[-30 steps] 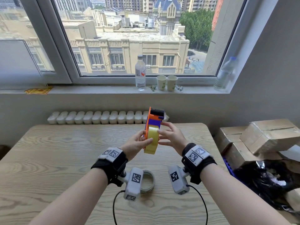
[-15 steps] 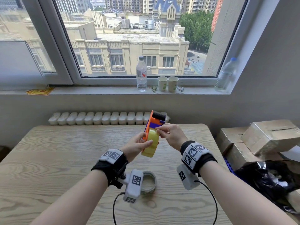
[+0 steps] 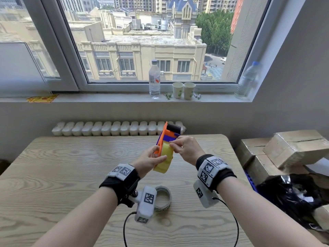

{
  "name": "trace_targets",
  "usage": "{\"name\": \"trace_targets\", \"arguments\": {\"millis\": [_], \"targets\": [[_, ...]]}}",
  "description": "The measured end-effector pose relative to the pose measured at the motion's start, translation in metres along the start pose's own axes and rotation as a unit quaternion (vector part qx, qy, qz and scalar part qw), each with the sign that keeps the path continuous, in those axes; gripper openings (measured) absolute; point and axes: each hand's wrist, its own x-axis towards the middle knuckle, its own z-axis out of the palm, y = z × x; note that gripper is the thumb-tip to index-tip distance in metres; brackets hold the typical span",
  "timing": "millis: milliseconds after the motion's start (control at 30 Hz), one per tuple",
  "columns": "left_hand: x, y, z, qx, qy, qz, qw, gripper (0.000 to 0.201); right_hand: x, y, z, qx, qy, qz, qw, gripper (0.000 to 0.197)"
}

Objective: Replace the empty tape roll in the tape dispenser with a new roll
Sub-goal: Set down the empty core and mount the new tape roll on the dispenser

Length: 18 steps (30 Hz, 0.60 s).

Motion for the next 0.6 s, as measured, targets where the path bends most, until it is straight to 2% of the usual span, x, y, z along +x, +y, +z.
{"name": "trace_targets", "arguments": {"millis": [100,200,433,600], "targets": [[-0.0009,-0.0005,0.0039,0.002,-0.002,-0.003,1.000,0.036,-0.0018,0.0023,0.0029,-0.026,0.002,0.001,1.000,0.026],[-0.0008,-0.0020,0.0026,0.016,0.010,-0.004,1.000,0.037,-0.0037,0.0001,0.0021,0.014,-0.013,0.029,0.999,0.032],[-0.0018,-0.0003,0.0016,0.028,-0.011,-0.007,1.000,0.034,0.0028,-0.0031,-0.0013,0.103,-0.012,0.113,0.988,0.025],[-0.0018,0.0009,0.0000,0.021,-0.008,-0.015,1.000,0.033,0.0015,-0.0048,0.0017,0.090,0.012,0.100,0.991,0.018]]}}
